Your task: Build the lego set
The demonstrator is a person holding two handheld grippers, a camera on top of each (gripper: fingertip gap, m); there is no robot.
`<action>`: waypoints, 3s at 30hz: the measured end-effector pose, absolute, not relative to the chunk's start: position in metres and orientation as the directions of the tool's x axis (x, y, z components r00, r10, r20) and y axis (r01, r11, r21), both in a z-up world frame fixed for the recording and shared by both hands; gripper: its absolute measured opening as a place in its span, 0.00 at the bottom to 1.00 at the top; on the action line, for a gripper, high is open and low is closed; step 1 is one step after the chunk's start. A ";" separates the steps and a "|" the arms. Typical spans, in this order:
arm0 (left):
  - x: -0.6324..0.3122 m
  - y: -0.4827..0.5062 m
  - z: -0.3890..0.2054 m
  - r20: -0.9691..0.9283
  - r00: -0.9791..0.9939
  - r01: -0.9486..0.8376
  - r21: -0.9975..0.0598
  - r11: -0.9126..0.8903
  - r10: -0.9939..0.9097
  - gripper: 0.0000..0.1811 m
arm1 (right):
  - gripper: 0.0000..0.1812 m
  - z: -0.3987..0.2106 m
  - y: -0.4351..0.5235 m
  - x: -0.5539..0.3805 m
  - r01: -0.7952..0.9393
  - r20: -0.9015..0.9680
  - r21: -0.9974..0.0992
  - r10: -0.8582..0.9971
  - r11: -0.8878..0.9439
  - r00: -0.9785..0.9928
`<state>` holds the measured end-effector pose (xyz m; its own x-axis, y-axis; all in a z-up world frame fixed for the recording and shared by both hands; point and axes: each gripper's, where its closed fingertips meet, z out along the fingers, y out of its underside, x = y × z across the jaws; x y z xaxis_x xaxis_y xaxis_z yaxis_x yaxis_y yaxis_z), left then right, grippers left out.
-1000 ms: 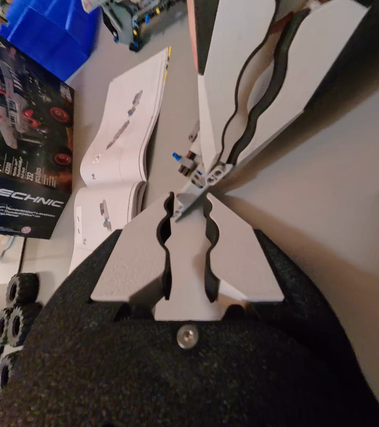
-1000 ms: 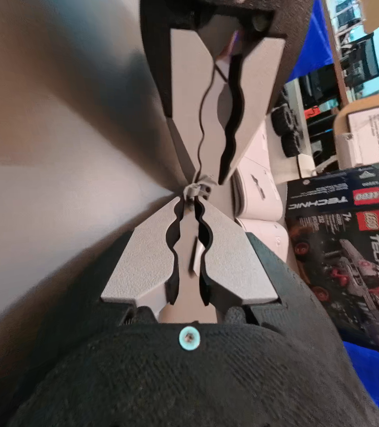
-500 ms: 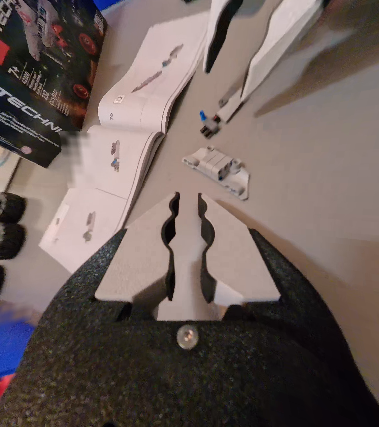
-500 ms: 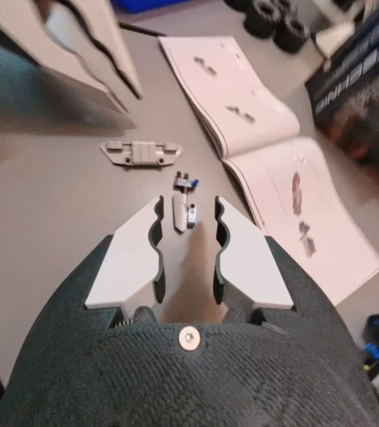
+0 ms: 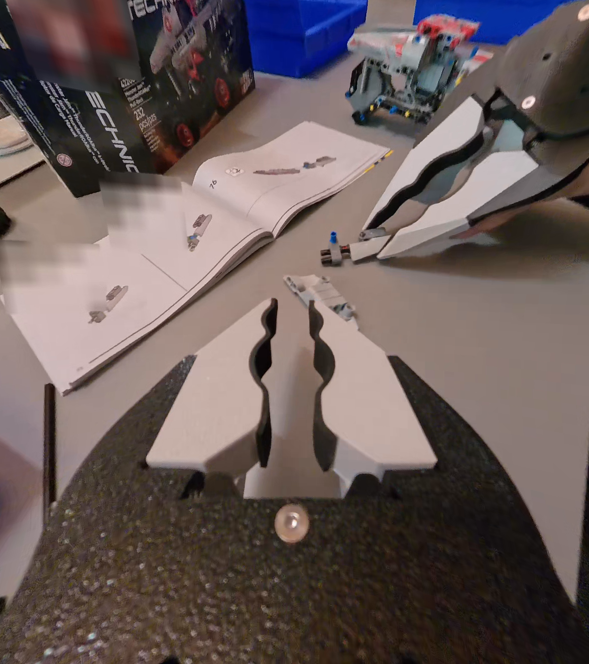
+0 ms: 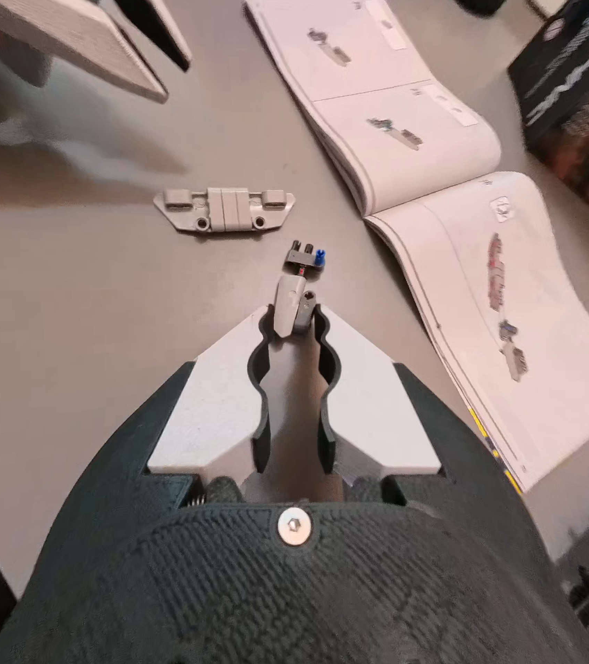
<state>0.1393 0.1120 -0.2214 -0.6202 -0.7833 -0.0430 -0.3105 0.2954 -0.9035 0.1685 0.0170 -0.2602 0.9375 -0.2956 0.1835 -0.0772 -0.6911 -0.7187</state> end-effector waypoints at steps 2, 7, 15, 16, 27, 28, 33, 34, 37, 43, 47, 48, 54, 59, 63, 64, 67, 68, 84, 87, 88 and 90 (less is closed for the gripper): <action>0.133 0.106 -0.214 -0.026 -0.622 -0.283 -0.925 0.255 -0.783 0.08 | 0.11 -0.248 0.016 0.164 -0.083 0.175 -0.779 -0.342 -0.622 0.923; 0.123 0.088 -0.205 0.028 -0.656 -0.287 -0.933 0.216 -0.754 0.08 | 0.11 -0.206 0.019 0.151 -0.056 0.126 -0.926 -0.446 -0.373 0.886; 0.118 0.063 -0.194 0.403 -0.587 -0.478 -0.872 -0.101 -0.702 0.09 | 0.11 -0.185 0.023 0.133 0.442 0.788 -0.586 -0.353 -0.679 0.504; 0.117 0.060 -0.195 0.466 -0.568 -0.520 -0.842 -0.143 -0.679 0.10 | 0.11 -0.187 0.027 0.132 0.473 0.840 -0.514 -0.309 -0.716 0.445; 0.120 0.058 -0.191 0.820 -0.448 -0.711 -0.568 -0.414 -0.355 0.16 | 0.00 -0.208 0.067 0.111 0.650 0.992 -0.064 0.020 -0.757 0.121; 0.120 0.059 -0.190 0.833 -0.442 -0.718 -0.551 -0.426 -0.333 0.16 | 0.00 -0.210 0.070 0.108 0.668 0.993 -0.054 0.033 -0.742 0.116; 0.135 0.080 -0.218 0.730 -0.397 -0.684 -0.640 -0.351 -0.557 0.13 | 0.00 -0.234 0.072 0.109 0.722 0.973 -0.069 0.112 -0.689 0.200; 0.136 0.087 -0.221 0.679 -0.396 -0.665 -0.676 -0.318 -0.618 0.12 | 0.01 -0.236 0.071 0.104 0.745 0.960 -0.117 0.116 -0.657 0.254; 0.127 0.097 -0.228 0.469 -0.448 -0.617 -0.778 -0.116 -0.761 0.11 | 0.08 -0.232 0.058 0.093 0.758 0.896 -0.284 0.119 -0.587 0.428; 0.095 0.048 -0.230 -0.106 -0.775 -0.285 -0.821 0.494 -0.623 0.17 | 0.13 -0.205 0.004 0.108 0.584 0.643 -0.616 0.091 -0.530 0.761; 0.103 0.025 -0.251 -0.303 -0.804 -0.177 -0.700 0.692 -0.512 0.18 | 0.17 -0.212 -0.015 0.127 0.511 0.569 -0.638 0.096 -0.576 0.817; 0.108 0.025 -0.257 -0.307 -0.803 -0.193 -0.677 0.710 -0.511 0.19 | 0.18 -0.218 -0.017 0.130 0.505 0.561 -0.628 0.105 -0.592 0.821; 0.124 0.025 -0.269 -0.035 -0.761 -0.441 -0.704 0.557 -0.648 0.10 | 0.19 -0.234 -0.016 0.126 0.497 0.516 -0.625 0.159 -0.602 0.842; 0.122 0.034 -0.266 0.154 -0.693 -0.553 -0.741 0.382 -0.704 0.10 | 0.21 -0.225 -0.017 0.136 0.500 0.535 -0.670 0.109 -0.549 0.838; 0.107 0.041 -0.244 0.422 -0.636 -0.653 -0.741 0.159 -0.646 0.10 | 0.22 -0.219 0.000 0.128 0.508 0.516 -0.738 0.114 -0.445 0.849; 0.102 0.042 -0.237 0.490 -0.625 -0.676 -0.729 0.107 -0.608 0.10 | 0.23 -0.218 0.005 0.128 0.505 0.508 -0.750 0.116 -0.427 0.854; 0.086 0.043 -0.216 0.687 -0.577 -0.758 -0.652 -0.024 -0.442 0.10 | 0.25 -0.210 0.024 0.115 0.455 0.421 -0.826 0.173 -0.332 0.891; 0.083 0.044 -0.210 0.739 -0.554 -0.782 -0.620 -0.066 -0.383 0.10 | 0.24 -0.202 0.031 0.110 0.418 0.378 -0.863 0.189 -0.282 0.907; 0.102 0.096 -0.188 0.240 -0.748 -0.336 -0.941 0.042 -0.618 0.10 | 0.03 -0.200 0.059 0.111 -0.329 -0.445 -0.839 0.198 -0.434 0.873; 0.099 0.093 -0.198 -0.065 -0.766 -0.201 -0.921 0.334 -0.640 0.19 | 0.03 -0.208 0.061 0.108 -0.407 -0.560 -0.762 0.199 -0.504 0.804; 0.098 0.091 -0.203 -0.131 -0.770 -0.186 -0.891 0.415 -0.625 0.20 | 0.03 -0.210 0.062 0.107 -0.418 -0.583 -0.743 0.199 -0.523 0.788; 0.097 0.088 -0.217 -0.208 -0.774 -0.187 -0.827 0.530 -0.598 0.23 | 0.03 -0.211 0.066 0.104 -0.435 -0.613 -0.724 0.211 -0.536 0.761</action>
